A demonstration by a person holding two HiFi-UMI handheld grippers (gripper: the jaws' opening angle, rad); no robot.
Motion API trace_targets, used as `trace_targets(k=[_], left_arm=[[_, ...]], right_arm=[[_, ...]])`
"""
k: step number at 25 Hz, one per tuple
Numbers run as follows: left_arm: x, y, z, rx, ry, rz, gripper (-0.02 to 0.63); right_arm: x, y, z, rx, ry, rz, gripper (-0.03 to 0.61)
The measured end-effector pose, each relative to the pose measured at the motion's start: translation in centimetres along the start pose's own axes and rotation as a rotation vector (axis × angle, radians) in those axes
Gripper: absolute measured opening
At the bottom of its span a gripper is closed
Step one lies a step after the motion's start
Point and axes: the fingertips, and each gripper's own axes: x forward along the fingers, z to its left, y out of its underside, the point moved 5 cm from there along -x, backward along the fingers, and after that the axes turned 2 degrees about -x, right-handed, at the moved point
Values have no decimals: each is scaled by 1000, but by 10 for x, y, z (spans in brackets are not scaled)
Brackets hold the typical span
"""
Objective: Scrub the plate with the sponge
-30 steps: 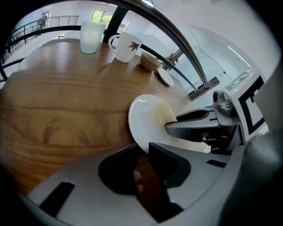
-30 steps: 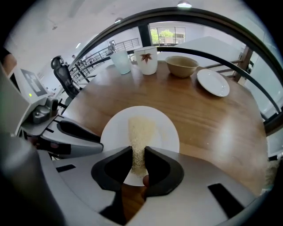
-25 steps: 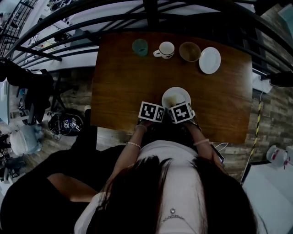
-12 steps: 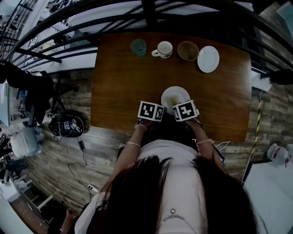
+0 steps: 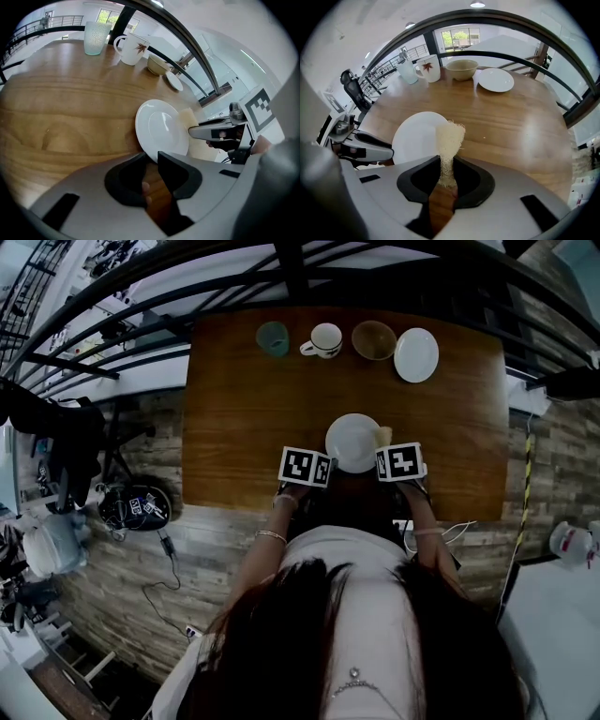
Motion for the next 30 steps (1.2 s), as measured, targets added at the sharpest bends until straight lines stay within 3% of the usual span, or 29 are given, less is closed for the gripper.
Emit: trace_targets(k=[5,20,30], left_arm=[[0,0,1,-5,9,2,75],[2,-1,-1,-20,12,-6,75],[1,-2,-2,-13,14,-5,75]], right_arm=[[4,3,21,-42,-16,9,97],[16,8,94,-148,-218,68,98],[16,13,80,-111,-187,78,97]])
